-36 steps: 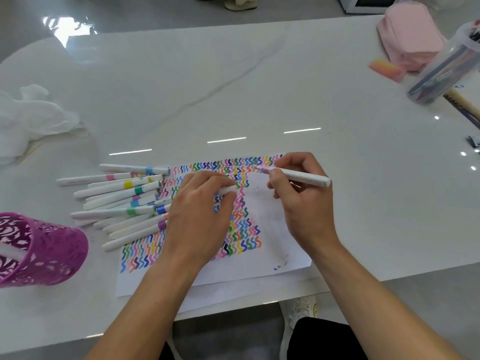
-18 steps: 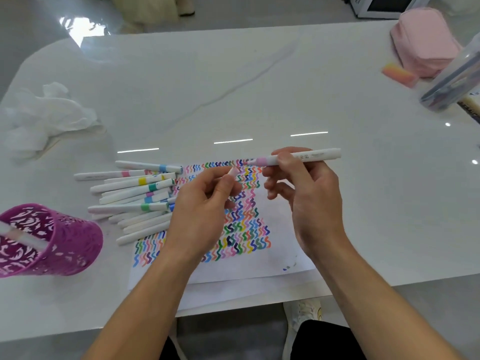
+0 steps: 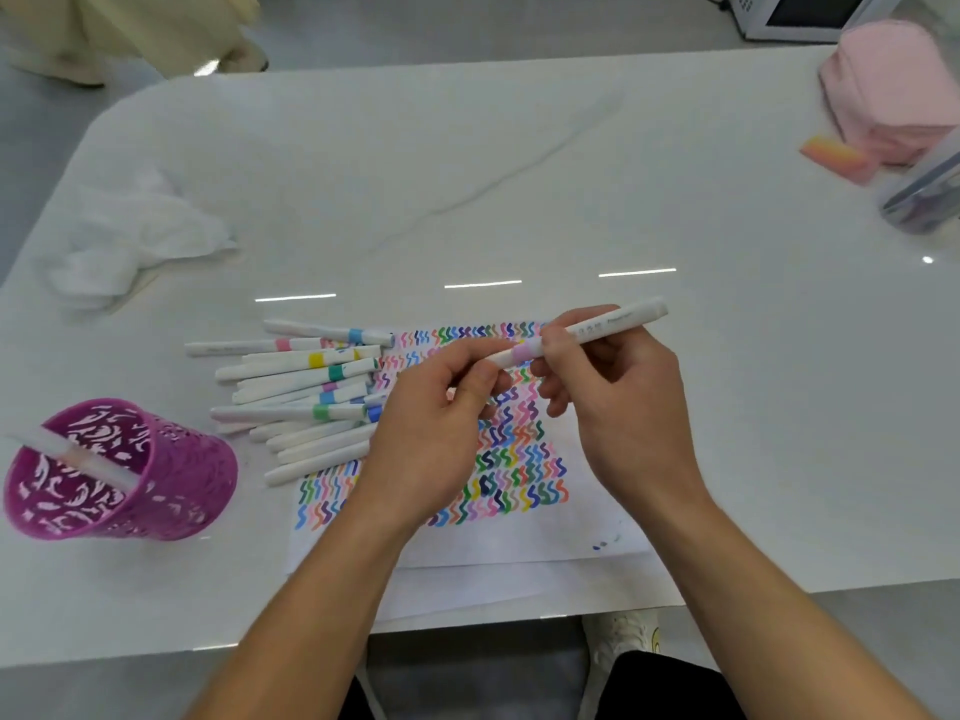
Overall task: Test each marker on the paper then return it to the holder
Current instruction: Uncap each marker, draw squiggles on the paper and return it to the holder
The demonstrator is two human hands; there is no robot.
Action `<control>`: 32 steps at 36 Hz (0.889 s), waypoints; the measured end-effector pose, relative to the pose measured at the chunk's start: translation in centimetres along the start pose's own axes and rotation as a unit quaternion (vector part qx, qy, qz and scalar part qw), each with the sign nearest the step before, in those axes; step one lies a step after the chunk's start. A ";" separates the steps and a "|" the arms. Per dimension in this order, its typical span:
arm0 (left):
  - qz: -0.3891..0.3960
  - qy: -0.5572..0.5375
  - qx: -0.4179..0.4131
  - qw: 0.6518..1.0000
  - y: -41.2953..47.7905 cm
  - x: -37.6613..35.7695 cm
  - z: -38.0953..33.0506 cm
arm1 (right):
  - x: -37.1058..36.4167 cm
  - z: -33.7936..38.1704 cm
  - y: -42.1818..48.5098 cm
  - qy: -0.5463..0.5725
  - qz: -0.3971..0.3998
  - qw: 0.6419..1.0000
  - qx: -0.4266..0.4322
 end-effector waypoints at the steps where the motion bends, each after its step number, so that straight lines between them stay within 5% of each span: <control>1: 0.003 0.002 0.002 1.000 0.0 0.1 0.0 | 0.0 -0.1 0.0 0.003 0.006 1.000 -0.003; 32: -0.023 -0.003 -0.036 0.999 -1.0 0.5 -0.9 | -0.6 -1.2 -0.4 0.126 0.081 0.987 -0.053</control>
Point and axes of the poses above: each hand's wrist, its own y-axis towards the middle knuckle, its own x-axis out of the back of the hand, z = x × y, the point moved 2 cm from there along y, towards the middle knuckle, and after that the axes turned 3 degrees about -y, right-handed, at the moved point
